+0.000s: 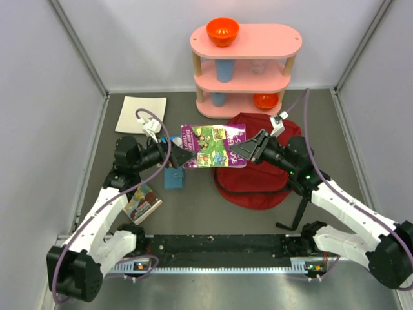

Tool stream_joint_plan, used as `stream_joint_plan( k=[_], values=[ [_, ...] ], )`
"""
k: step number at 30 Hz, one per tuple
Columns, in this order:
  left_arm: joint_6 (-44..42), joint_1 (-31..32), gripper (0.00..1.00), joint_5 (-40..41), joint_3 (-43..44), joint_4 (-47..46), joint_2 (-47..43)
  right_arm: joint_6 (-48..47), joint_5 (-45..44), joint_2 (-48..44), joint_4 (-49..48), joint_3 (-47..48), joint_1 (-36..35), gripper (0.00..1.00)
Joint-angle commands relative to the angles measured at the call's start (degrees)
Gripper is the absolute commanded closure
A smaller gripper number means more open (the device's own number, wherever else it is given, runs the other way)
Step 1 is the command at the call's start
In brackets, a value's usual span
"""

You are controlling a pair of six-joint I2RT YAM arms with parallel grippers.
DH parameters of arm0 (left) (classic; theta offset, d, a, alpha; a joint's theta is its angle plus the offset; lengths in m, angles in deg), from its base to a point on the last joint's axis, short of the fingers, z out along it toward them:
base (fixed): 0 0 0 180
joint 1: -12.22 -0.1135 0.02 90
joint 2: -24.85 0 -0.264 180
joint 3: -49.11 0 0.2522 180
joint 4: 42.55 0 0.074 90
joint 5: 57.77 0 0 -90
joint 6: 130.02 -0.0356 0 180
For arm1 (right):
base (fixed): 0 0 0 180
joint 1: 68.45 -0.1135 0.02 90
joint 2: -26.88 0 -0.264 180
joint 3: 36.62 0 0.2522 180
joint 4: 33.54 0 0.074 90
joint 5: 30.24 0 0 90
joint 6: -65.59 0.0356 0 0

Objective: Pack the student bag
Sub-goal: Pick up the book from the center of the board.

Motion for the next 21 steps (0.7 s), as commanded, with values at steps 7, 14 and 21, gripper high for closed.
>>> stream_joint_plan(
  k=[7,14,21],
  values=[
    [6.02,3.6,0.01,-2.4,1.92,-21.24,1.72,8.98,8.07,-7.56,-6.65,-3.6,2.2,1.0],
    [9.1,3.51,0.01,-10.83,1.57,-28.02,4.97,13.46,12.38,-6.95,-14.64,-6.33,2.73,1.0],
    [8.93,3.6,0.01,-16.38,0.52,-28.56,5.33,13.9,12.82,-5.9,-16.34,-5.98,2.91,1.0]
  ],
)
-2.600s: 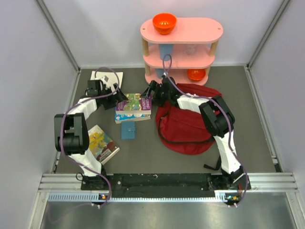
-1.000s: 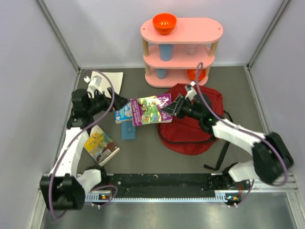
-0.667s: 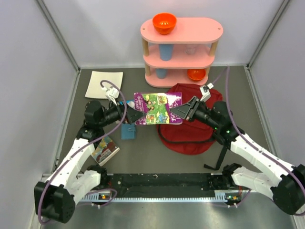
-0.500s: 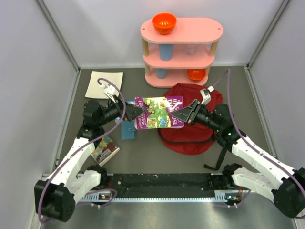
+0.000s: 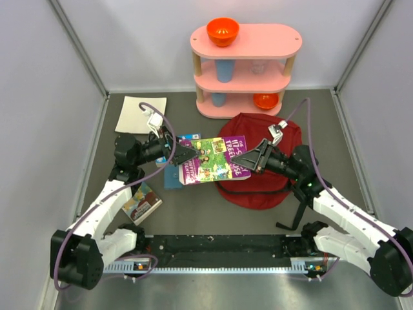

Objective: Pack the student bag
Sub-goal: Pick up the book from the center of the board.

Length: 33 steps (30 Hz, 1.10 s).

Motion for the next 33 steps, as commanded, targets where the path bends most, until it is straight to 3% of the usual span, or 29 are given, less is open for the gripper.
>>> stream_joint_plan(
  k=[1,2,5,6,8,9,11,12,13,15,18,25,26,29,33],
  values=[
    [-0.03,0.06,0.02,-5.63,0.54,-4.69,-1.32,1.62,1.21,-0.59,-9.34,2.15,0.68,1.0],
    [-0.21,0.15,0.05,-5.9,0.54,-4.34,-1.5,1.1,1.21,-0.24,-8.9,2.33,0.85,1.0],
    [0.05,0.15,0.28,-6.42,0.1,-4.33,-2.2,1.18,2.0,0.73,-9.68,2.33,0.77,1.0],
    [0.14,0.15,0.45,-6.6,0.18,-4.51,-2.46,1.27,2.35,0.82,-9.78,2.33,0.85,1.0],
    [0.92,0.24,0.56,-6.69,0.45,-5.03,-2.64,-0.04,2.09,0.39,-8.9,2.15,0.85,0.96],
    [1.28,0.15,0.69,-6.78,0.45,-5.65,-2.73,-0.75,1.83,0.12,-7.42,2.15,0.77,0.88],
    [1.55,0.06,0.76,-6.43,1.32,-5.22,-2.38,-3.55,1.83,-0.41,-5.3,2.68,0.85,0.69],
    [1.72,0.15,0.81,-6.77,1.76,-5.21,-2.2,-4.79,2.0,-0.84,-4.42,2.94,0.85,0.47],
    [2.59,0.06,0.92,-7.04,2.12,-5.21,-1.94,-6.19,2.0,-1.02,-1.89,3.29,0.85,0.4],
    [4.09,0.06,0.97,-8.35,3.08,-6.7,-0.28,-10.67,1.91,-1.29,0.23,4.08,0.85,0.26],
    [10.4,0.06,1.0,-11.25,3.44,-14.42,2.62,-15.77,2.7,-0.85,3.84,5.49,0.85,0.13],
    [31.66,0.15,1.0,-16.27,3.7,-40.96,10.18,-26.14,3.15,0.29,8.59,6.9,0.94,0.09],
    [35.52,0.15,1.0,-17.31,3.88,-49.25,11.58,-26.85,3.93,1.08,8.07,6.81,0.94,0.08],
    [41.7,0.15,1.0,-18.2,4.14,-57.3,14.23,-25.37,6.48,1.88,2.56,5.76,1.29,0.09],
    [44.87,0.15,1.0,-18.73,3.97,-61.02,16.34,-19.75,10.08,2.14,-6.25,3.74,1.29,0.15]
  ],
)
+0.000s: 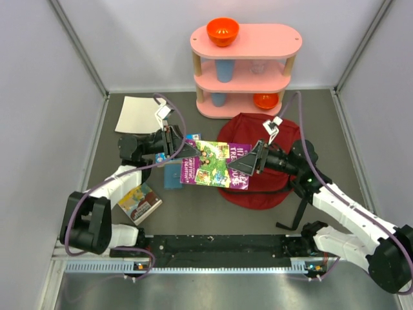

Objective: Pack the student bag
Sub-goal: Pick up the book from the center of the board, then place the book in the student bag.

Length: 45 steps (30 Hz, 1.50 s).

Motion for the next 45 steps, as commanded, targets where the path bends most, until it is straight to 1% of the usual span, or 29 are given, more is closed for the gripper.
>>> stream_joint_plan(
  k=[1,2,5,7,9,11,13,15,18,21,22,25,27,28,29,30,31,32,33,34,35,36,38,39,41,42,43,44,45],
  values=[
    [8.24,-0.07,1.0,-0.52,2.61,-20.81,0.89,3.32,5.67,0.67,-11.5,-0.48,0.7,0.19],
    [6.85,-0.07,1.0,-0.52,2.7,-19.24,0.98,4.28,6.55,1.29,-12.82,-0.66,0.7,0.27],
    [0.98,-0.07,1.0,-0.52,2.52,-13.79,-0.16,7.27,9.11,2.26,-15.99,-1.18,0.79,0.34],
    [-2.9,-0.07,1.0,0.0,2.52,-6.33,-1.92,8.51,10.16,2.61,-16.44,-1.45,0.79,0.34],
    [-9.93,-0.07,1.0,0.96,2.78,3.39,-4.28,9.47,9.9,2.7,-16.43,-1.97,0.7,0.33],
    [-16.76,-0.07,1.0,1.58,3.31,10.19,-5.87,10.18,9.9,2.7,-16.87,-2.33,0.7,0.33],
    [-20.74,0.02,1.0,2.11,4.19,18.25,-7.63,10.88,10.25,2.7,-17.22,-2.5,0.61,0.34],
    [-23.75,0.02,1.0,2.46,4.72,21.37,-8.42,9.32,11.56,2.96,-16.61,-2.07,0.35,0.34],
    [-22.61,0.28,1.0,2.55,4.72,20.33,-8.25,6.85,10.79,2.96,-13.1,-1.45,0.18,0.37],
    [-22.08,0.63,1.0,2.9,3.93,19.19,-7.99,8.32,11.21,3.57,-16.51,-1.71,0.09,0.51],
    [-21.99,0.72,1.0,2.82,3.75,19.01,-8.07,8.77,11.31,4.27,-17.48,-1.71,0.0,0.66],
    [-23.74,0.72,1.0,3.34,3.14,19.97,-8.43,10.44,10.7,4.46,-20.47,-2.5,0.0,0.95],
    [-26.98,0.72,0.61,4.39,3.75,26.45,-9.48,10.53,8.51,3.84,-20.04,-2.94,0.0,1.0],
    [-32.13,0.72,0.45,5.18,4.19,29.79,-10.18,10.01,6.93,2.45,-18.04,-2.94,0.09,1.0],
    [-35.75,0.72,0.38,8.58,5.32,40.26,-12.1,7.22,4.74,1.13,-10.45,-2.25,0.09,1.0],
    [-39.88,0.72,0.24,10.97,6.12,46.02,-13.34,5.02,-1.29,-0.28,-4.8,-1.63,0.17,1.0],
    [-47.66,0.72,0.19,14.56,7.0,52.52,-14.57,2.99,-4.74,-1.86,0.04,-0.93,0.18,1.0],
    [-50.53,0.72,0.15,17.81,7.96,57.02,-17.1,0.36,-9.04,-5.87,4.79,0.21,0.09,1.0],
    [-52.47,0.72,0.07,24.37,7.88,62.11,-18.26,-0.53,-18.91,-7.92,15.01,0.65,0.17,1.0],
    [-54.66,0.72,0.01,26.61,7.71,63.12,-19.31,-1.15,-23.8,-10.37,18.42,1.09,0.26,1.0],
    [-54.95,0.81,0.01,28.37,6.49,63.04,-20.72,-1.07,-28.89,-14.14,24.55,1.97,0.35,1.0],
    [-55.12,0.81,0.01,30.13,5.96,62.61,-21.17,-0.81,-36.95,-16.26,30.96,2.15,0.53,1.0],
    [-57.05,1.77,0.01,31.29,5.86,63.56,-20.91,0.76,-43.94,-19.7,37.59,3.29,0.79,1.0],
    [-57.84,2.65,0.01,31.99,5.95,64.09,-20.56,1.47,-49.98,-23.37,40.23,3.47,0.88,1.0],
    [-61.35,6.94,0.01,35.32,6.73,65.85,-19.42,4.7,-56.59,-26.9,48.4,4.43,0.79,1.0],
    [-62.93,11.05,0.01,36.64,7.26,66.46,-18.89,5.43,-62.98,-30.23,50.95,4.53,0.88,1.0],
    [-66.08,13.09,0.01,39.18,7.79,67.77,-18.28,5.35,-65.92,-32.18,54.81,4.79,0.79,1.0],
    [-67.5,15.12,0.01,39.99,9.1,67.87,-16.36,6.56,-71.95,-33.67,57.72,6.18,0.88,1.0],
    [-68.91,19.05,0.01,41.12,9.98,69.53,-15.29,6.75,-74.8,-36.04,59.83,7.07,0.79,1.0]
  ],
)
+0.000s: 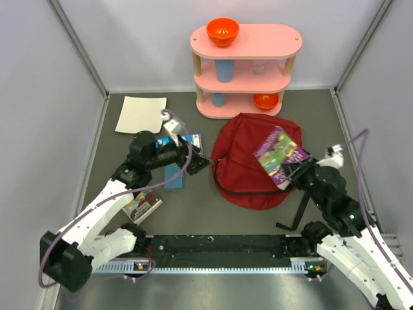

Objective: Pack the student bag
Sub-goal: Place the book in the student bag.

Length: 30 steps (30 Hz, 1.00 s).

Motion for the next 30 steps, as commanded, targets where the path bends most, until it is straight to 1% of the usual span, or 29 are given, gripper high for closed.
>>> stream_joint_plan(
  k=[1,2,3,5,6,7,9,10,12,16,21,22,24,26,27,28,29,30],
  values=[
    [-12.56,10.51,0.01,9.48,5.38,6.15,5.73,3.15,-26.57,-8.23,17.01,7.55,0.29,1.0],
    [-14.07,12.53,0.01,11.06,6.86,6.86,6.98,3.67,-30.86,-8.94,18.89,9.82,0.29,1.0],
    [-15.48,16.38,0.01,12.73,7.84,7.57,8.29,3.5,-32.39,-9.55,20.21,10.8,0.29,1.0],
    [-19.96,20.27,0.01,17.47,11.69,10.63,13.03,1.75,-34.85,-10.44,22.76,13.17,0.29,1.0],
    [-21.37,23.07,0.01,18.37,13.02,11.17,14.79,1.57,-35.3,-10.61,23.73,13.97,0.2,1.0],
    [-23.99,24.23,0.01,19.07,14.42,11.96,18.29,1.13,-35.56,-10.79,24.26,14.59,0.29,1.0],
    [-25.86,27.21,0.01,19.52,18.64,14.42,21.65,0.86,-35.92,-11.14,25.41,15.99,0.2,1.0],
    [-27.17,28.02,0.01,19.52,19.79,14.69,24.45,0.95,-35.92,-11.32,25.67,16.35,0.29,1.0],
    [-27.62,29.68,0.02,17.6,21.9,14.61,27.19,1.04,-35.74,-12.11,26.2,16.96,0.29,1.0],
    [-30.69,32.68,0.03,17.85,26.29,16.8,34.13,2.44,-34.07,-13.34,26.73,16.7,0.29,1.0],
    [-30.7,33.3,0.08,16.1,27.8,17.86,38.01,4.64,-30.3,-13.17,26.73,15.04,0.2,1.0],
    [-30.44,33.3,0.12,15.22,27.71,17.94,38.88,5.51,-29.68,-13.16,26.82,14.42,0.2,1.0],
    [-30.17,33.3,0.16,14.95,27.88,18.12,39.68,6.13,-28.45,-12.64,26.73,13.8,0.2,1.0],
    [-30.0,33.3,0.26,14.6,28.15,18.12,41.26,6.66,-27.83,-12.37,26.82,13.36,0.29,1.0],
    [-29.65,33.3,0.28,14.68,28.41,18.12,41.87,6.92,-27.57,-12.29,26.82,13.28,0.2,1.0],
    [-29.56,33.3,0.33,14.77,28.85,18.12,42.84,7.36,-27.39,-12.29,26.73,13.01,0.2,1.0],
    [-29.56,33.3,0.43,14.86,29.03,18.12,43.28,7.54,-27.13,-12.2,26.64,12.92,0.2,1.0],
    [-29.21,33.3,0.46,14.95,29.38,18.21,43.72,7.63,-26.95,-12.2,26.64,12.75,0.29,1.0]
  ],
)
